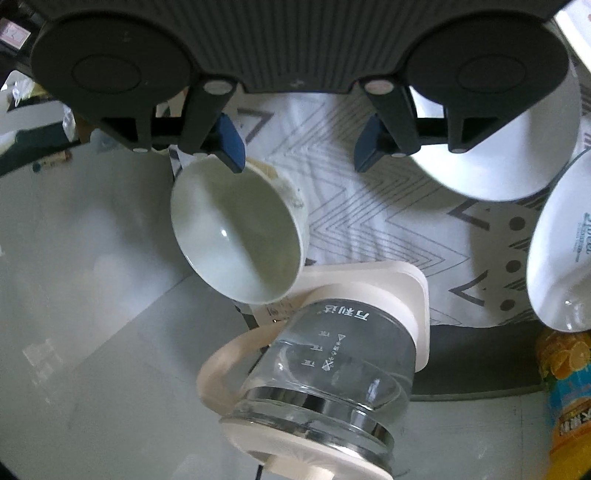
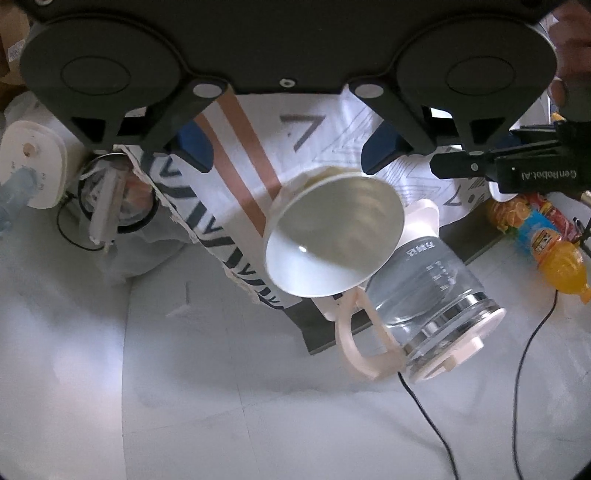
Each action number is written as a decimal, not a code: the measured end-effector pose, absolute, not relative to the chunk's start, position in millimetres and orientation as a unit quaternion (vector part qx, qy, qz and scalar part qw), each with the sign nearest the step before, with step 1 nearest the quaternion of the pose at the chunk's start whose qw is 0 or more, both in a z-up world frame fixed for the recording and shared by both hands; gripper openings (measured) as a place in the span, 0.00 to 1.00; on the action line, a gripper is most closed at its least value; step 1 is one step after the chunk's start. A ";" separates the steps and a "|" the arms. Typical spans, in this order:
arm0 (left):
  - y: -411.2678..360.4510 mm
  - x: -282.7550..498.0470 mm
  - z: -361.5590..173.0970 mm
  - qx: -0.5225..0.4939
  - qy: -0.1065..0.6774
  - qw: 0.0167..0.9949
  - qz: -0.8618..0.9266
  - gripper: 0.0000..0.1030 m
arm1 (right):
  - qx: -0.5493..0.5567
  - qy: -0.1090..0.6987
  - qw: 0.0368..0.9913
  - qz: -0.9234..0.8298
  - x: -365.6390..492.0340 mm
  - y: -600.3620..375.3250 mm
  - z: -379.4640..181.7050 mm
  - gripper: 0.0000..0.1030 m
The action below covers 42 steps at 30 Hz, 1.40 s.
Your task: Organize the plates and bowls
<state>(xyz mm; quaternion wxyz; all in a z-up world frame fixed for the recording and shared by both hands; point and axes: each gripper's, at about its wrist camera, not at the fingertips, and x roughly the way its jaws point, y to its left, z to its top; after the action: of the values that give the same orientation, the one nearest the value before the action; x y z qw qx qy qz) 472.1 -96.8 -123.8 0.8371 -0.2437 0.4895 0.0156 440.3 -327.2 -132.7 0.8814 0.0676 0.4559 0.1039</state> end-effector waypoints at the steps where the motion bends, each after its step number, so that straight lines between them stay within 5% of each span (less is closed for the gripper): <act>1: -97.1 476.7 -126.4 -0.245 0.489 0.837 0.019 0.61 | 0.070 0.458 0.880 0.105 446.2 -326.7 -135.1 0.79; 15: -101.4 533.3 -153.7 -0.258 0.499 0.826 0.038 0.54 | 0.090 0.504 0.853 0.104 511.2 -318.8 -175.3 0.66; 23: -110.3 545.4 -180.5 -0.281 0.526 0.801 0.051 0.33 | 0.093 0.531 0.838 0.088 527.4 -317.3 -196.4 0.55; 26: -113.3 547.5 -186.8 -0.273 0.533 0.798 0.062 0.17 | 0.092 0.541 0.831 0.090 528.8 -314.2 -205.0 0.44; 29: -113.8 545.3 -186.8 -0.273 0.537 0.796 0.061 0.13 | 0.093 0.545 0.827 0.104 526.6 -313.3 -210.9 0.19; 42: -116.9 511.0 -141.3 -0.273 0.499 0.821 0.039 0.12 | 0.124 0.509 0.844 0.114 492.8 -323.5 -178.3 0.19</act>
<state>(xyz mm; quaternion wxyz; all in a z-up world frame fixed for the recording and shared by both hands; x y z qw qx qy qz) 511.0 -116.9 -141.3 0.8213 -0.2727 0.4995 0.0392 492.8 -323.5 -178.3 0.8439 0.1236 0.5095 0.1139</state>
